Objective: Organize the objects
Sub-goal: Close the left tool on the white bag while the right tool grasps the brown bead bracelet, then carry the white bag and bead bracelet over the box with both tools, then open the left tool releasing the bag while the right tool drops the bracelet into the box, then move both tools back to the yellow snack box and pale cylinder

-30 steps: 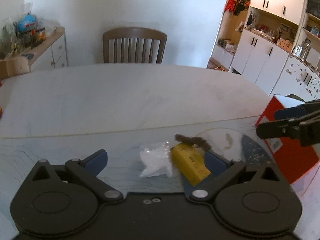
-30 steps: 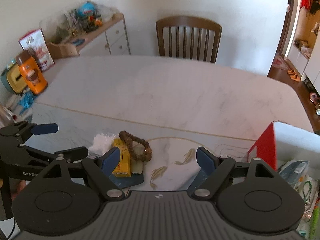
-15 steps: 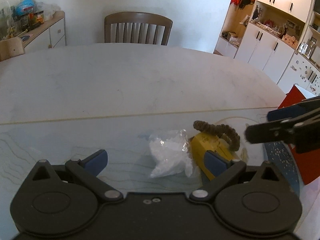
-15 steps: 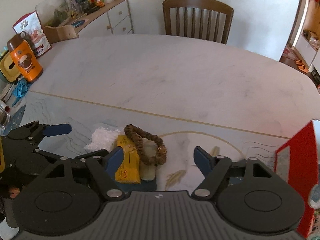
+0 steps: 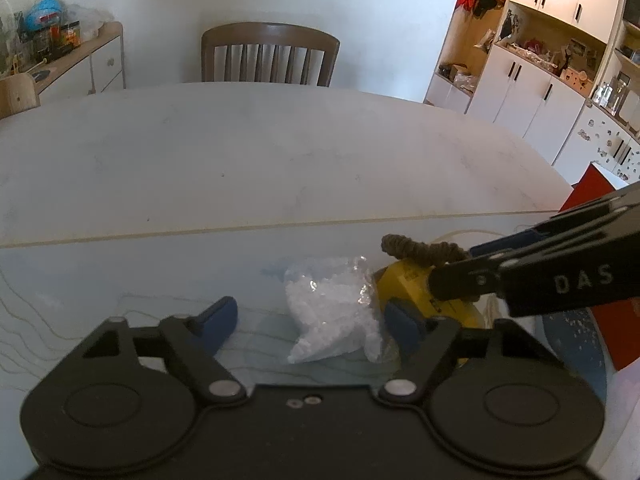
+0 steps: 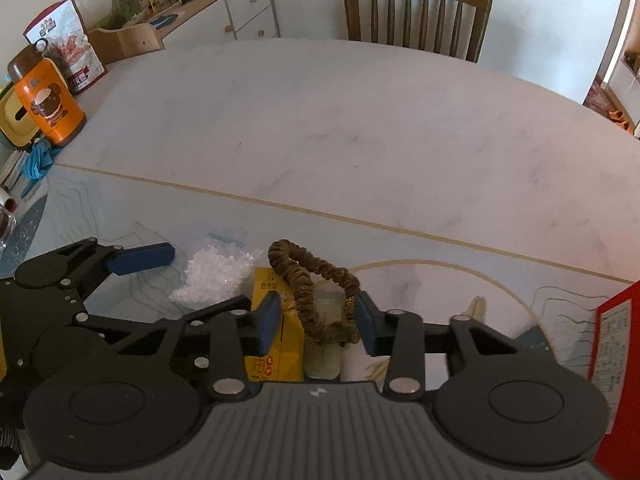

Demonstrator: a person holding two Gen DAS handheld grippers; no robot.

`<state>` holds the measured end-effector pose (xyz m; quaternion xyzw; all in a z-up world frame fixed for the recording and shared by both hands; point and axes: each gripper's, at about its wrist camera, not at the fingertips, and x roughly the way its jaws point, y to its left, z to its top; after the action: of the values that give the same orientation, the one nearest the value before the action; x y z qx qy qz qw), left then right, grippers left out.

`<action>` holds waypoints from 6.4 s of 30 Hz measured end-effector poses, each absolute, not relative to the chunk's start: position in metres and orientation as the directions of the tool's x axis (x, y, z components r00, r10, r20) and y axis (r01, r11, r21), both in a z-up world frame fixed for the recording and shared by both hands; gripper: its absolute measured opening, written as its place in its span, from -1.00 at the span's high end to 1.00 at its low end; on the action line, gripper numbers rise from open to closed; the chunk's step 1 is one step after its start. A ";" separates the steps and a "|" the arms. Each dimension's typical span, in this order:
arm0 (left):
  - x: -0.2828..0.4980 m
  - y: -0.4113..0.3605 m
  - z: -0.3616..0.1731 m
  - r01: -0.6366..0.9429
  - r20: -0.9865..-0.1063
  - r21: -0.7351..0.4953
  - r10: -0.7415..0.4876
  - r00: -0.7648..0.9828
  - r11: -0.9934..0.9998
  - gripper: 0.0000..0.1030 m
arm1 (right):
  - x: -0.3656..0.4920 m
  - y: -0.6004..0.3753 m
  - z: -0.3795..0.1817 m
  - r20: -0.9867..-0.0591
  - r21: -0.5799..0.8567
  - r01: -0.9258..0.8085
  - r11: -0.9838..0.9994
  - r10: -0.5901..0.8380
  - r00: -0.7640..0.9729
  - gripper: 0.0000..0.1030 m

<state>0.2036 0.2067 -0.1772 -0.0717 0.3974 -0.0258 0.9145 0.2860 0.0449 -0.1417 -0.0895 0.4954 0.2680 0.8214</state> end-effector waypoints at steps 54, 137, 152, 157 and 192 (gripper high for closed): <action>0.174 0.071 -0.015 0.277 -0.646 -0.170 -0.319 0.694 0.946 0.27 | 0.198 -0.139 0.004 -0.694 0.214 -0.348 0.913 0.392 0.604 0.85; 0.305 -0.162 -0.146 0.346 -0.878 -0.122 -0.263 0.399 0.930 0.15 | 0.321 -0.343 -0.117 -0.814 0.133 -0.293 0.947 0.273 0.513 0.84; 0.281 -0.160 -0.115 0.349 -0.825 -0.118 -0.287 0.487 0.930 -0.33 | 0.295 -0.357 -0.093 -0.786 0.161 -0.291 0.943 0.301 0.540 0.70; 0.265 -0.154 -0.097 0.362 -0.795 -0.109 -0.300 0.528 0.926 -0.40 | 0.282 -0.361 -0.078 -0.771 0.174 -0.297 0.939 0.318 0.552 0.67; 0.173 -0.012 -0.008 0.267 -0.631 -0.114 -0.278 0.724 0.957 -0.82 | 0.196 -0.268 0.004 -0.613 0.230 -0.363 0.903 0.424 0.666 -0.51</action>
<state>0.1728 -0.0117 -0.0083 -0.0075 0.3410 -0.1467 0.9285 0.1959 -0.2684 0.0039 0.0439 0.3468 0.2160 0.9117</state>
